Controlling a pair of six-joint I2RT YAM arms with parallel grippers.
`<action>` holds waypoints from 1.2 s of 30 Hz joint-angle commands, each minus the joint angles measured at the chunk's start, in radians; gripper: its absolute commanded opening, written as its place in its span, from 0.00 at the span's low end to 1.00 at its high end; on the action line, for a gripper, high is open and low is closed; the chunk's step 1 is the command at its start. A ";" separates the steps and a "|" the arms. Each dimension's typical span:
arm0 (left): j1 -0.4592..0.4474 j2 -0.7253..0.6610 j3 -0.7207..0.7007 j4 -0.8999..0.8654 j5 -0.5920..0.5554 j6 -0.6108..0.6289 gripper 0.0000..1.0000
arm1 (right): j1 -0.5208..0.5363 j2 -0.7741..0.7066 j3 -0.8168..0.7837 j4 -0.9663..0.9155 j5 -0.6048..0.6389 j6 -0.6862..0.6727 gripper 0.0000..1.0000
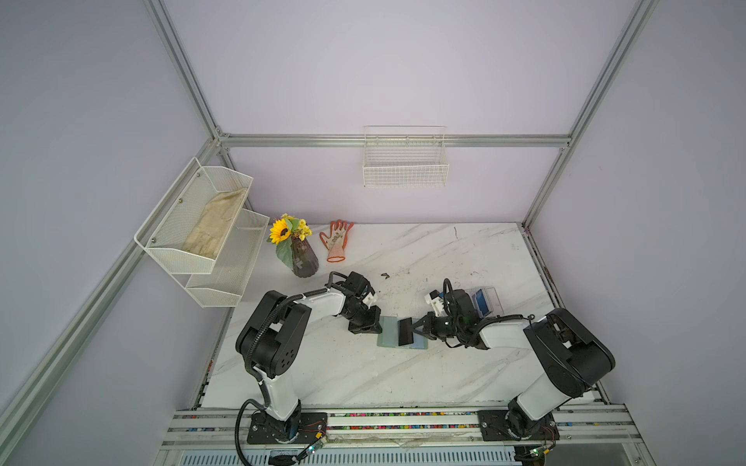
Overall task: Insert credit cards into a card holder
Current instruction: Insert the credit card into the card holder.
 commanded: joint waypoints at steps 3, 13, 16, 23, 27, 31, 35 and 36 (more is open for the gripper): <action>-0.012 0.016 -0.035 0.002 -0.010 -0.012 0.00 | -0.005 0.012 -0.018 0.054 -0.022 0.025 0.00; -0.012 0.017 -0.032 0.000 -0.011 -0.011 0.00 | -0.034 0.008 -0.027 0.054 -0.032 0.023 0.00; -0.012 0.021 -0.031 -0.002 -0.010 -0.009 0.00 | -0.035 0.012 -0.023 0.055 -0.038 0.022 0.00; -0.012 0.024 -0.029 -0.002 -0.008 -0.010 0.00 | -0.035 0.030 -0.041 0.115 -0.058 0.052 0.00; -0.012 0.022 -0.031 -0.002 -0.010 -0.009 0.00 | -0.037 0.040 -0.054 0.174 -0.069 0.083 0.00; -0.012 0.022 -0.032 -0.002 -0.011 -0.009 0.00 | -0.036 0.053 -0.070 0.228 -0.075 0.116 0.00; -0.012 0.024 -0.032 -0.002 -0.011 -0.009 0.00 | -0.035 0.051 -0.079 0.245 -0.075 0.127 0.00; -0.012 0.024 -0.032 -0.002 -0.011 -0.009 0.00 | -0.036 0.048 -0.081 0.247 -0.075 0.132 0.00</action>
